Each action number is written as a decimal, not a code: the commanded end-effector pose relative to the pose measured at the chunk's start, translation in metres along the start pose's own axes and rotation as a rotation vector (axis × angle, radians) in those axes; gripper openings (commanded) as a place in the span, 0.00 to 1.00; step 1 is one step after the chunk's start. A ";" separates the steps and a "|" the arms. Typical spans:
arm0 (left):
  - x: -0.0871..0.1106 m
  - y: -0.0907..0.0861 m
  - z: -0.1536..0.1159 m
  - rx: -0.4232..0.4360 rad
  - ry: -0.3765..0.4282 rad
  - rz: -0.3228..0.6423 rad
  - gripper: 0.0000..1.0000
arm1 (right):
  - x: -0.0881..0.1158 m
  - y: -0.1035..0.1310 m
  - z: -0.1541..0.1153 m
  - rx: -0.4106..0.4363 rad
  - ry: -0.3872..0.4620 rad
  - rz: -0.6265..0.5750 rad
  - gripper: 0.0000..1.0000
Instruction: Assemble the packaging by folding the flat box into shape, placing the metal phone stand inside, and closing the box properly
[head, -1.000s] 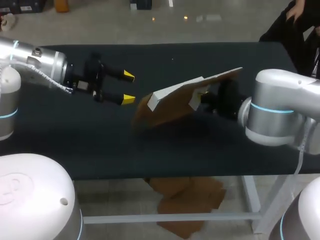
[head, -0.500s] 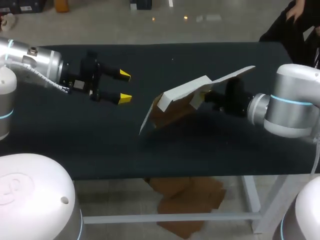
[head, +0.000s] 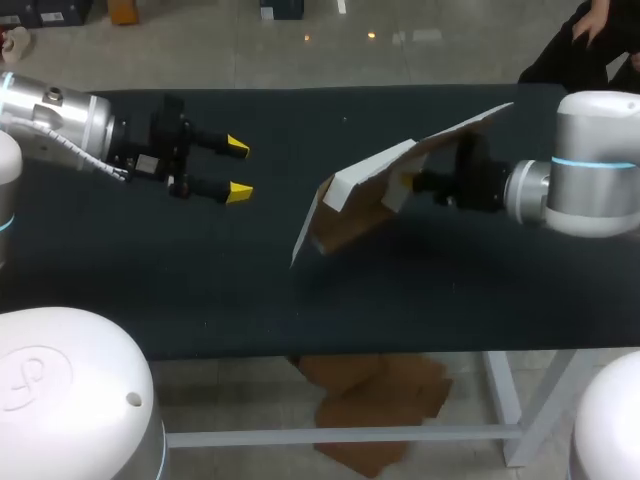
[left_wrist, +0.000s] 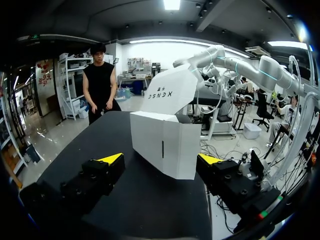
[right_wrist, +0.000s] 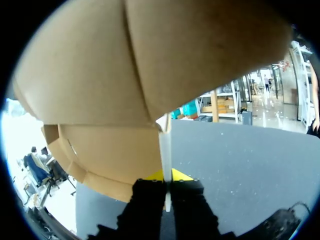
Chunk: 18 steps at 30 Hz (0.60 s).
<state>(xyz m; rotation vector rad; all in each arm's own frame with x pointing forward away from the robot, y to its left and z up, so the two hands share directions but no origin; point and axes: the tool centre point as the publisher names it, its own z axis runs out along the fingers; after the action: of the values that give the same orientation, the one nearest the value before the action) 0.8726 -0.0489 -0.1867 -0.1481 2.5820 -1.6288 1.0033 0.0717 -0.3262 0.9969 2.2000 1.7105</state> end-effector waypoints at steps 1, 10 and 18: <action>0.001 -0.001 -0.004 -0.023 -0.007 -0.002 1.00 | 0.001 0.006 0.003 0.133 -0.003 0.004 0.00; -0.004 0.003 -0.007 -0.081 -0.044 -0.019 1.00 | 0.004 0.006 0.004 0.256 0.009 0.054 0.00; -0.004 0.003 -0.007 -0.081 -0.044 -0.019 1.00 | 0.004 0.006 0.004 0.256 0.009 0.054 0.00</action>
<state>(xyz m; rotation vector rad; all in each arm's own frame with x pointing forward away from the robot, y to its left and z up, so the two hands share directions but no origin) 0.8766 -0.0420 -0.1877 -0.2122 2.6204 -1.5120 1.0035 0.0780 -0.3236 1.1041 2.4012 1.5422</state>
